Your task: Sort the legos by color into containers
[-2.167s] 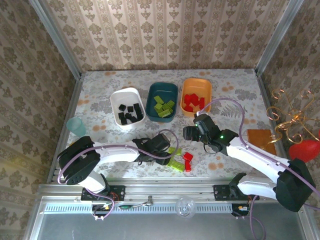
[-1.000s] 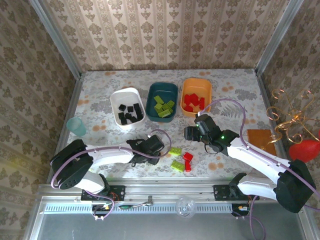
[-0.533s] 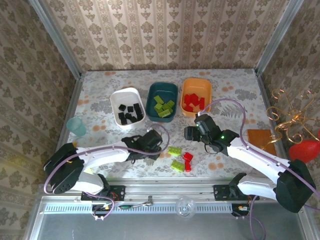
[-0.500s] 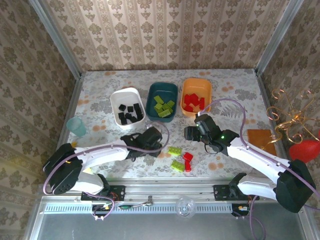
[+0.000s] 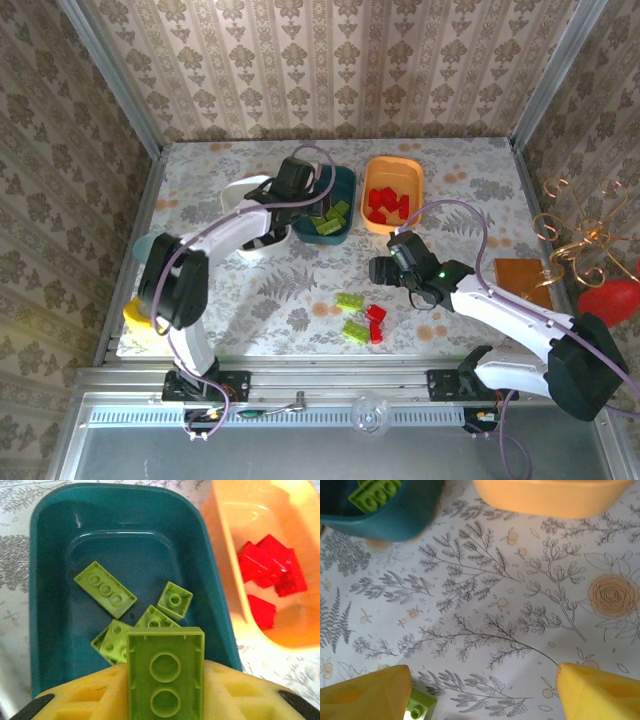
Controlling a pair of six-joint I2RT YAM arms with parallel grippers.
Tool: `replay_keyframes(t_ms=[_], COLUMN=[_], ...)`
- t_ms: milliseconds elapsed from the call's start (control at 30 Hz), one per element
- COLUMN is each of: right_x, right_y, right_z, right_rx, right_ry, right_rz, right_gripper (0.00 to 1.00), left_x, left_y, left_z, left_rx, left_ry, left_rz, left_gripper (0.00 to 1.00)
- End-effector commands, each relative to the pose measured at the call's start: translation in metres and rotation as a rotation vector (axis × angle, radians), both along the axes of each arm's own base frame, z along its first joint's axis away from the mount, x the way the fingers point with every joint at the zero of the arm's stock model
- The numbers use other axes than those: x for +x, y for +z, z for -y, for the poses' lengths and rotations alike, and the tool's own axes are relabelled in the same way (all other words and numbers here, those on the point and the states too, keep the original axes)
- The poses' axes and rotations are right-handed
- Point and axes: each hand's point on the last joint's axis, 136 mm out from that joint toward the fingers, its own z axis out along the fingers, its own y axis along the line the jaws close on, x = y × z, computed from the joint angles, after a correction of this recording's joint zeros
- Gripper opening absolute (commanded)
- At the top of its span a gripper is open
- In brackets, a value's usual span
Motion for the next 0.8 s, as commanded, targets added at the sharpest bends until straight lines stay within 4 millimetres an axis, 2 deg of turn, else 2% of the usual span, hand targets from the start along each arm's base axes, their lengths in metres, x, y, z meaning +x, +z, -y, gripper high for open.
replay_keyframes(t_ms=[0,100,200,300,433,500,633,667,700,767], right_x=[-0.010,-0.016,-0.024,-0.037,-0.063,-0.079,-0.103,-0.108,-0.113,-0.116], right_y=[-0.011,-0.010,-0.007,-0.003,-0.010,-0.016,-0.030,-0.033,-0.037,-0.042], right_z=[-0.001,-0.010,-0.021,-0.037,-0.055,-0.063,-0.075,-0.074,-0.075,-0.079], right_rx=[0.010,0.038,0.065,0.074,0.007,-0.039,-0.109,-0.136,-0.163,-0.208], right_ry=[0.023,0.076,0.150,0.254,0.386,0.449,0.547,0.565,0.584,0.611], right_rz=[-0.050,-0.059,-0.071,-0.093,-0.154,-0.186,-0.241,-0.258,-0.268,-0.272], right_gripper=[0.78,0.78,0.78,0.76,0.75,0.73,0.69,0.69,0.69,0.69], left_x=[0.011,0.021,0.021,0.013,-0.016,-0.035,-0.076,-0.085,-0.094,-0.110], left_y=[-0.012,-0.014,0.002,0.027,0.062,0.071,0.074,0.073,0.071,0.066], left_z=[0.010,0.018,0.027,0.031,0.029,0.025,0.010,0.005,-0.003,-0.016], left_rx=[0.011,-0.028,-0.073,-0.118,-0.202,-0.222,-0.252,-0.256,-0.258,-0.262], left_ry=[-0.039,-0.028,-0.035,-0.049,-0.076,-0.085,-0.084,-0.079,-0.070,-0.053], left_rz=[-0.047,-0.072,-0.046,-0.010,0.048,0.074,0.098,0.101,0.104,0.107], left_gripper=[0.43,0.53,0.64,0.70,0.77,0.81,0.88,0.96,1.00,1.00])
